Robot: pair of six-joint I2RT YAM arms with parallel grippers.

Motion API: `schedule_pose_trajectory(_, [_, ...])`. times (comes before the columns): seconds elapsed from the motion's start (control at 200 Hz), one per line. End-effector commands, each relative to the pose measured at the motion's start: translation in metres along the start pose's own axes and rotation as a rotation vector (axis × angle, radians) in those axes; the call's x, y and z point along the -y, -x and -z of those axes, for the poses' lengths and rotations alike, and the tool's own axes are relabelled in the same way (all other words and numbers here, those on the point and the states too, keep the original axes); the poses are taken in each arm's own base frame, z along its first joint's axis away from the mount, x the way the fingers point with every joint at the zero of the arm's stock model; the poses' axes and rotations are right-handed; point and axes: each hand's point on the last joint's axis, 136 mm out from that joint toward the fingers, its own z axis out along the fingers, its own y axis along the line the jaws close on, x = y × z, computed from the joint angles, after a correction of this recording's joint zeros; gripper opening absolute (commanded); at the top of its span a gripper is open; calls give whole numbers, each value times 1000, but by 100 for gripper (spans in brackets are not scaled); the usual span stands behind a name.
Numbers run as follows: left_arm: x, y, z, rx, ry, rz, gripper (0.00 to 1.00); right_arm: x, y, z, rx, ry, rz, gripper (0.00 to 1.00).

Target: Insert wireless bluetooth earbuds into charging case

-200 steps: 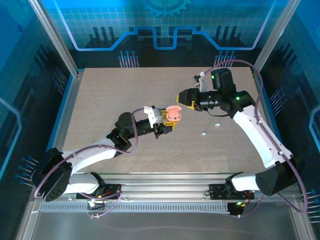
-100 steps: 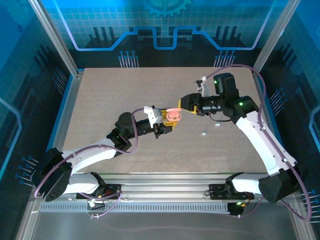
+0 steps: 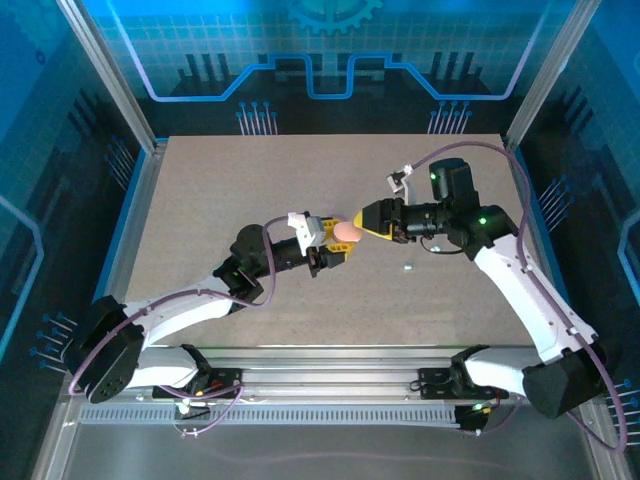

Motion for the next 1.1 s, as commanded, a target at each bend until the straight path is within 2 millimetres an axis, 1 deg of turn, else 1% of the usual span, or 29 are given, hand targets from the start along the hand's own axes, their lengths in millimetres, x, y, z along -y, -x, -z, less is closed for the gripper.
schedule_pose_trajectory(0.0, [5,42,1,110,-12,-47,34,-19,-7,-1,-29,107,32,59])
schedule_pose_trajectory(0.205, [4,46,1,126,-11,-41,34,-19,-14,-9,-71,184,-19,57])
schedule_pose_trajectory(0.305, [4,47,1,132,-11,-38,35,-17,-17,-14,-93,195,-34,56])
schedule_pose_trajectory(0.495, [4,47,0,129,-13,-36,36,-18,-17,-19,-114,248,-49,46])
schedule_pose_trajectory(0.625, [5,47,1,128,-14,-36,36,-22,-19,-20,-131,273,-48,46])
schedule_pose_trajectory(0.71, [4,46,1,125,-11,-35,35,-23,-20,-20,-138,277,-48,40])
schedule_pose_trajectory(0.88, [2,42,-1,110,-2,-33,36,-17,-19,-20,-131,241,-51,23])
schedule_pose_trajectory(1.031, [-2,37,0,88,24,-27,39,-14,-15,-21,-108,226,-49,11])
schedule_pose_trajectory(1.096, [-3,34,0,71,30,-25,45,-12,-12,-22,-89,221,-50,8])
